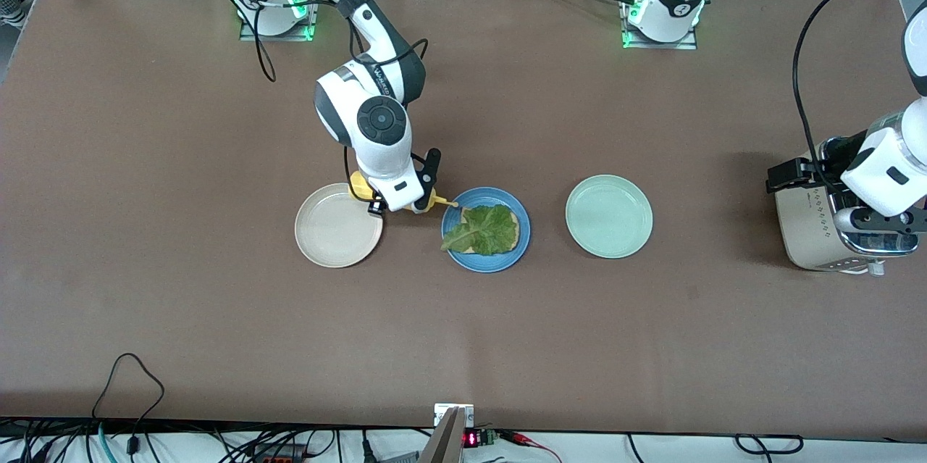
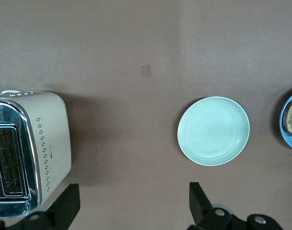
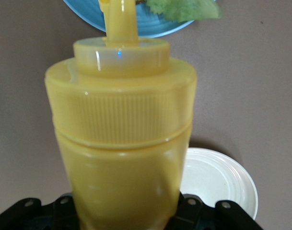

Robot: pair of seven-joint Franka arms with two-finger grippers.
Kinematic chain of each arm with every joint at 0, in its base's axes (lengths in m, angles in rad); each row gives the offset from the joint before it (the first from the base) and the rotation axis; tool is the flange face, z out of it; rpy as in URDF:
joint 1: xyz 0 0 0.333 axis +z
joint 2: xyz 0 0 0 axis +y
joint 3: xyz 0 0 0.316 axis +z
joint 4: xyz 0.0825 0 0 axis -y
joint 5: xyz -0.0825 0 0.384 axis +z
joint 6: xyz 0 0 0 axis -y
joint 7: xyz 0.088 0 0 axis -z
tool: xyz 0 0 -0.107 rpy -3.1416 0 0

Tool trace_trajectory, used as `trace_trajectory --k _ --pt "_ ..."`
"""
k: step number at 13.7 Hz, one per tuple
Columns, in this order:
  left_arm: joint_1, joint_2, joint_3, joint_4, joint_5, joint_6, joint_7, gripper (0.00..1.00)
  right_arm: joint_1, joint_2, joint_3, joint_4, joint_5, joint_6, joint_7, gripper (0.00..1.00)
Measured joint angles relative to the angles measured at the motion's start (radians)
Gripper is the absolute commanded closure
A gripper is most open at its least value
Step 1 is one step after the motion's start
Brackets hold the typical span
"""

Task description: Make sandwich in blue plate with both arms

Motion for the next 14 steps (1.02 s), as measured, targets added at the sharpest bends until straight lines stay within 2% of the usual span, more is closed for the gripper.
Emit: trace_trajectory --k 3,6,9,11,14 --pt "0.0 0.0 0.001 0.0 0.0 0.0 0.0 0.0 -0.01 -0.002 -0.016 0.014 0.0 -0.001 0.0 1.0" --pt "0.001 0.001 0.002 0.0 0.0 0.0 0.0 0.0 -0.086 -0.046 -0.005 0.03 0.001 -0.028 -0.047 1.0" --pt "0.001 0.003 0.002 -0.001 0.0 0.0 0.0 0.0 -0.237 -0.135 0.064 0.02 0.028 -0.102 -0.158 1.0" --pt "0.004 0.005 0.004 -0.001 0.0 0.0 0.0 0.0 -0.37 -0.199 0.108 -0.003 0.097 -0.155 -0.28 1.0" --pt "0.048 0.022 0.013 -0.002 0.0 0.004 0.037 0.0 -0.545 -0.259 0.125 -0.039 0.216 -0.197 -0.518 1.0"
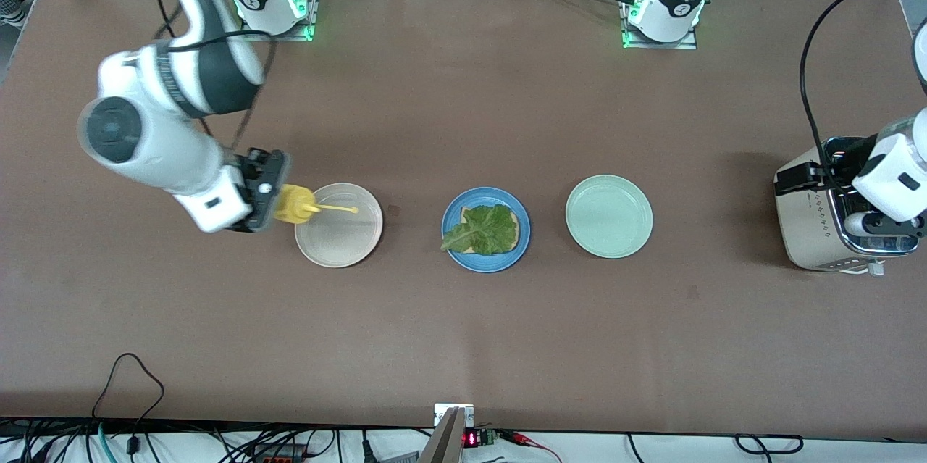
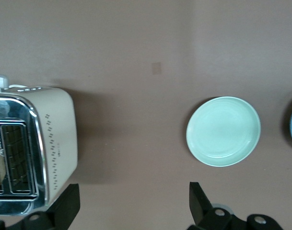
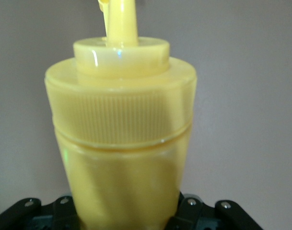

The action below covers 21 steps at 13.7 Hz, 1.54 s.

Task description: Make sandwich in blue plate with both arms

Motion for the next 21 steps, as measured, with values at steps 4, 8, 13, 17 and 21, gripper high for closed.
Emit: trace_trajectory --k 4,8,13,17,21 --pt "0.129 0.067 0.008 -0.003 0.0 0.091 0.196 0.0 -0.2 -0.006 0.004 -0.035 0.164 -0.059 -0.333 1.0" --pt "0.258 0.138 0.012 -0.004 0.003 0.147 0.346 0.0 -0.357 -0.003 0.005 -0.067 0.279 -0.138 -0.575 1.0" --pt "0.32 0.157 0.012 -0.003 0.111 0.203 0.466 0.0 -0.523 0.051 0.006 -0.118 0.415 -0.193 -0.843 1.0" --pt "0.398 0.179 0.013 -0.013 0.116 0.197 0.578 0.0 -0.614 0.144 0.007 -0.15 0.494 -0.193 -1.066 1.0" --pt "0.43 0.195 0.01 -0.053 0.116 0.133 0.599 0.0 -0.672 0.229 0.008 -0.154 0.539 -0.193 -1.224 1.0"
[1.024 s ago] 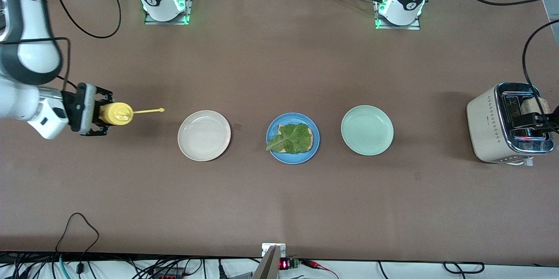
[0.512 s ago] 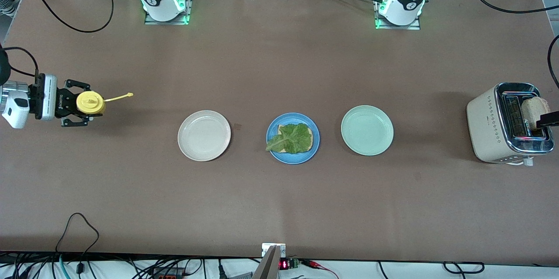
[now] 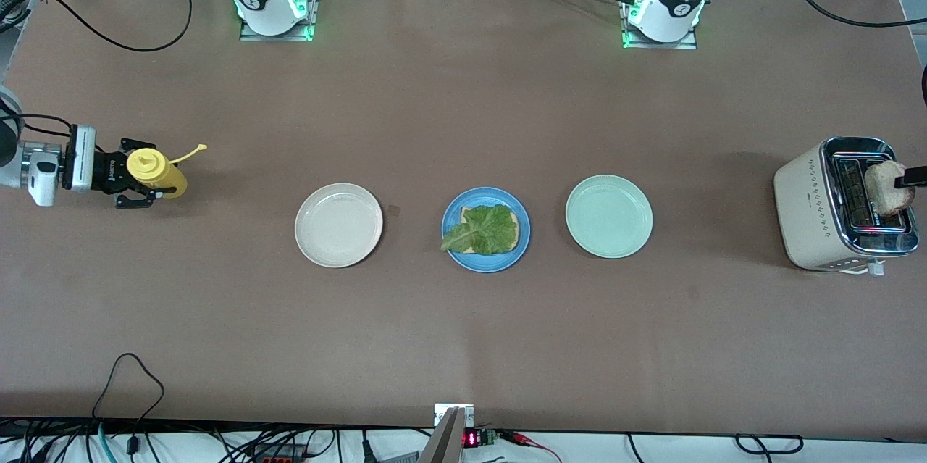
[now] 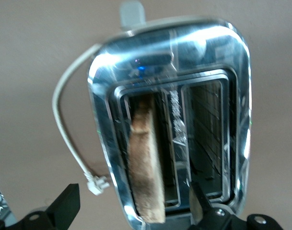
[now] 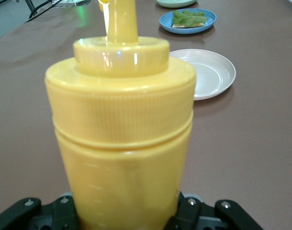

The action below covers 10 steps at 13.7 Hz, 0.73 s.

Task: Make sandwich in blue plate with both arms
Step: 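Set down the bottle with the right gripper while the left gripper grasps bread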

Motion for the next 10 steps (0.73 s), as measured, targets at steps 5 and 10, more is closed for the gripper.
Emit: trace_trajectory --k 5,10 --pt "0.0 -0.005 -0.011 -0.021 -0.02 -0.04 -0.001 0.0 -0.037 0.1 0.001 0.0 0.052 0.003 -0.118 1.0" --pt "0.003 -0.006 -0.011 -0.032 -0.02 -0.026 -0.001 0.11 -0.059 0.154 0.006 0.004 0.08 -0.006 -0.155 0.54"
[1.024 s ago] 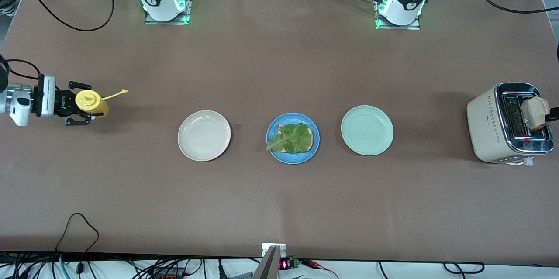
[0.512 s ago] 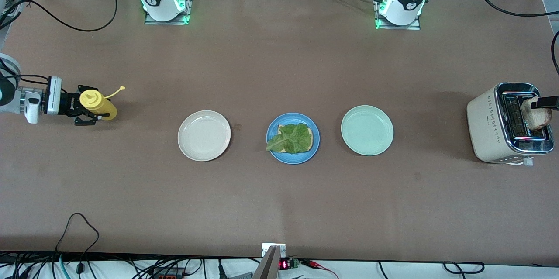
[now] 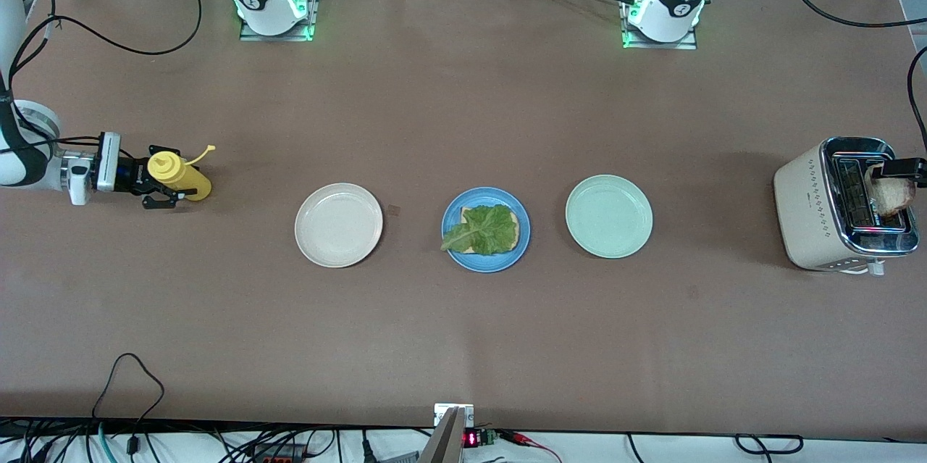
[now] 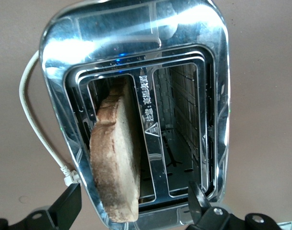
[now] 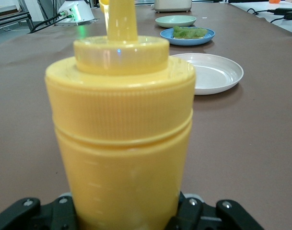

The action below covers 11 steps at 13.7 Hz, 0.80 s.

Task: Make sandwich in blue plate with both arms
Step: 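Set down the bottle with the right gripper while the left gripper grasps bread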

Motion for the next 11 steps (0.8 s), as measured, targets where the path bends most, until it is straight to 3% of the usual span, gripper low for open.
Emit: trace_trajectory --k 1,2,6,9,11 --pt "0.004 0.001 0.0 -0.003 0.0 0.011 0.0 0.15 -0.002 0.0 0.003 0.0 0.0 0.0 0.0 0.19" --pt "0.008 0.002 0.0 -0.005 0.0 0.022 0.0 0.26 -0.004 0.001 0.004 0.0 0.001 0.0 0.001 0.0" --pt "0.016 0.012 0.0 -0.012 0.0 0.061 0.001 0.53 -0.005 0.003 0.011 0.0 0.005 0.0 0.002 0.0" --pt "0.018 0.018 0.0 -0.014 0.0 0.067 0.001 0.84 -0.009 0.003 0.012 0.002 0.006 0.0 0.002 0.0" --pt "0.018 0.018 0.0 -0.014 0.0 0.067 0.001 0.99 -0.016 0.003 0.012 0.004 0.006 0.0 0.002 0.0"
